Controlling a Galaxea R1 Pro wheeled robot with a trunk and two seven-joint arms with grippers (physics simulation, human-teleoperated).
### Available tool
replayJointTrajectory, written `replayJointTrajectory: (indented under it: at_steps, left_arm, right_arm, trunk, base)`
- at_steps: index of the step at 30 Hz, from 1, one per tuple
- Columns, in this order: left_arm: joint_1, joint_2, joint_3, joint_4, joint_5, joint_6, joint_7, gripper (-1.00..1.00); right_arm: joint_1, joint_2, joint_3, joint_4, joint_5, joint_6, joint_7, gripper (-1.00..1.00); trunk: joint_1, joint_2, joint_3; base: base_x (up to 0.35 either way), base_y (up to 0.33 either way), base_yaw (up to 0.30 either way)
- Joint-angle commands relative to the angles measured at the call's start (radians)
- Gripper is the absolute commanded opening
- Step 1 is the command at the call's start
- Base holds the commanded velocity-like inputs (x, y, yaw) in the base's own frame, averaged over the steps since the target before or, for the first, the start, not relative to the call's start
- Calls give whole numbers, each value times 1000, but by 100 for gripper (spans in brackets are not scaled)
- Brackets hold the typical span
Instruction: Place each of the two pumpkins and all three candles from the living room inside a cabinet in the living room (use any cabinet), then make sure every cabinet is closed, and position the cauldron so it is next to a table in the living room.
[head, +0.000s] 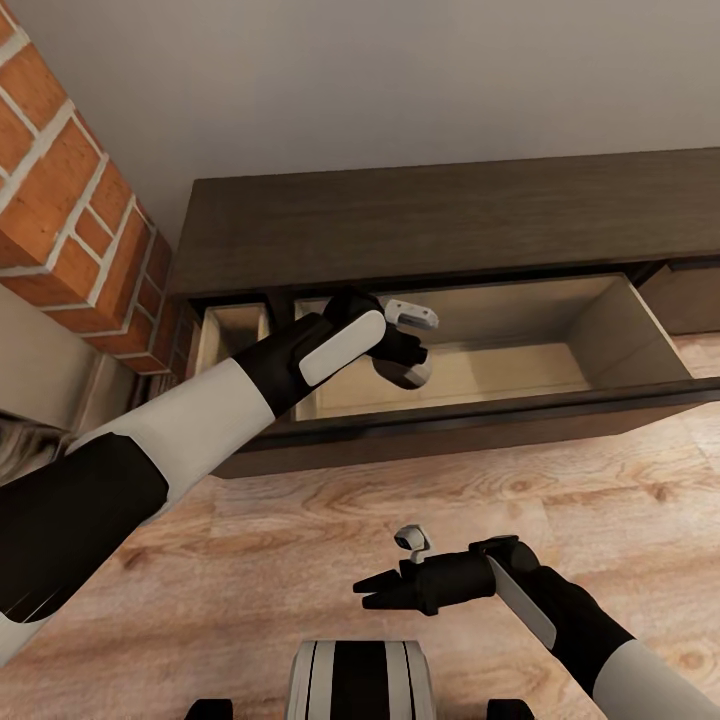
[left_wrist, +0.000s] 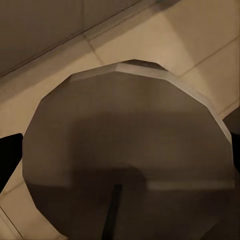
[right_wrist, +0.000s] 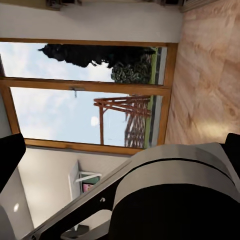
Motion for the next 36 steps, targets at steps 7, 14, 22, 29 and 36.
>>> replayJointTrajectory:
  at_steps: [7, 14, 22, 29, 36]
  left_arm:
    - [-1, 0, -4, -2, 10, 0, 10, -100]
    - [-1, 0, -4, -2, 10, 1, 10, -100]
    - [-1, 0, -3, -3, 8, 0, 10, -100]
    - [-1, 0, 0, 0, 9, 0, 24, -100]
    - [-1, 0, 0, 1, 10, 0, 32, 100]
  right_arm:
    - [-1, -1, 4, 0, -8, 8, -1, 100]
    - [-1, -1, 4, 0, -9, 3, -1, 100]
    - [-1, -1, 5, -1, -9, -19, 0, 100]
    - [-1, -1, 37, -5, -8, -21, -1, 100]
    - [-1, 0, 43, -8, -8, -21, -3, 100]
  trunk:
    - [1, -1, -12]
    - [3, -2, -32]
    - [5, -3, -43]
    - [5, -3, -43]
    - [5, -3, -43]
  base:
    - [0, 0, 0]
    - [0, 0, 0]
    - [0, 0, 0]
    - [0, 0, 0]
    - [0, 0, 0]
